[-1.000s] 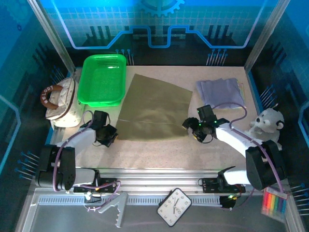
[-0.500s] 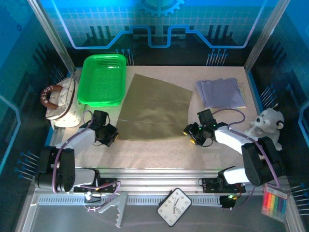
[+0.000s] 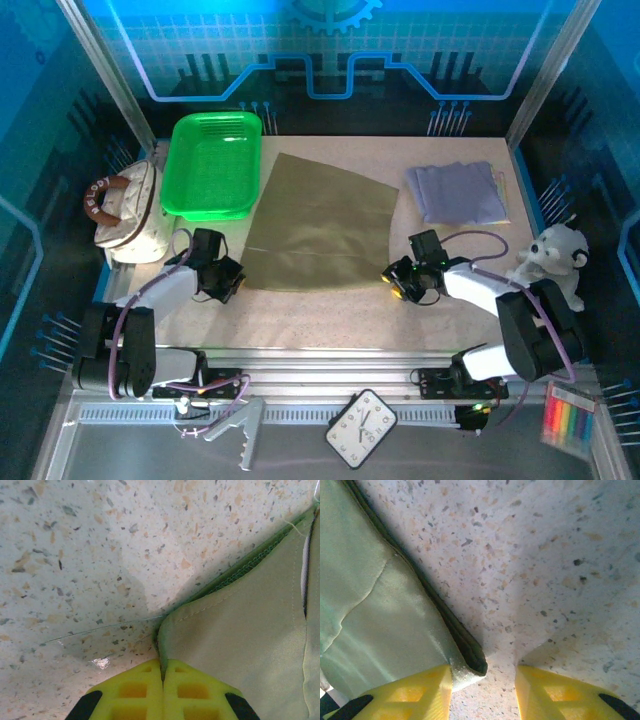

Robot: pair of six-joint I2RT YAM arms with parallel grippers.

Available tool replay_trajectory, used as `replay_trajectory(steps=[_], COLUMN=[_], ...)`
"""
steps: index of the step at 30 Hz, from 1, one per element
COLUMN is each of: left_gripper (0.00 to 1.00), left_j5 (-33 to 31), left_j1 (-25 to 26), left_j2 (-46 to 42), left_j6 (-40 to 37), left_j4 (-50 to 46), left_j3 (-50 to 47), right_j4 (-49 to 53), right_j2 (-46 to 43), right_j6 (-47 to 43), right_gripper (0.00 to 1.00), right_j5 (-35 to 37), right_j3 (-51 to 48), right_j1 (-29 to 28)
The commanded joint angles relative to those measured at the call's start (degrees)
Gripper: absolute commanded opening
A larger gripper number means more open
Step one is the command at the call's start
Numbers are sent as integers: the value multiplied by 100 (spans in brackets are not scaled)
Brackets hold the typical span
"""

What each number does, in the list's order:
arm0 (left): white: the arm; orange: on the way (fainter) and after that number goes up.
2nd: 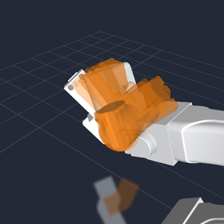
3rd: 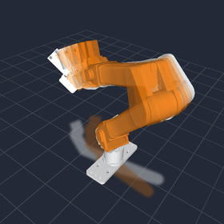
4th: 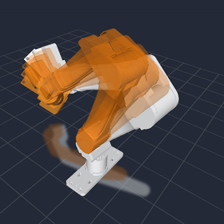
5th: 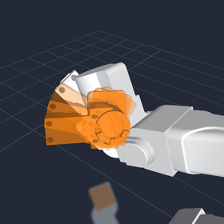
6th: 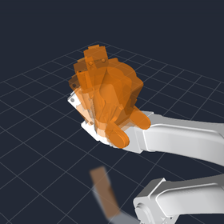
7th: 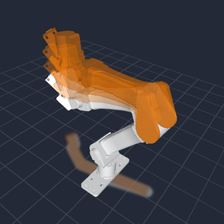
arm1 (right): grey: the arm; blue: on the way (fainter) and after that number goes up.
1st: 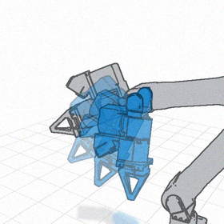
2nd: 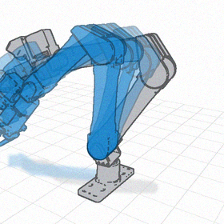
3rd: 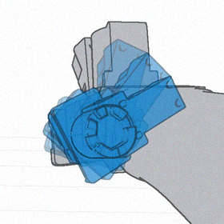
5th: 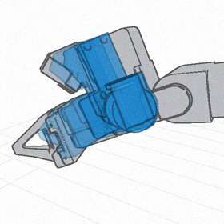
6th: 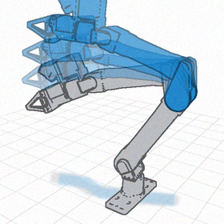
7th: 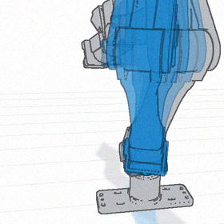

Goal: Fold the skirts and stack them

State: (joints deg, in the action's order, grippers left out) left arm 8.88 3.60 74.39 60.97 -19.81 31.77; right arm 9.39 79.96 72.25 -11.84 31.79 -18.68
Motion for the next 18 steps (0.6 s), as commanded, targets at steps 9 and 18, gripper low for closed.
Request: replay_trajectory(steps=[9,18], left_gripper=[0,0], left_j5=[140,141], left_j1=[18,18], left_j2=[-135,-118], left_j6=[-103,-85], left_j4=[-122,-140], left_j3=[76,113], right_j4=[-754,-667], right_j2=[50,158], right_j6=[151,142], right_gripper=[41,42], right_j5=[75,182], right_j3=[-164,-208], right_j1=[-144,-167])
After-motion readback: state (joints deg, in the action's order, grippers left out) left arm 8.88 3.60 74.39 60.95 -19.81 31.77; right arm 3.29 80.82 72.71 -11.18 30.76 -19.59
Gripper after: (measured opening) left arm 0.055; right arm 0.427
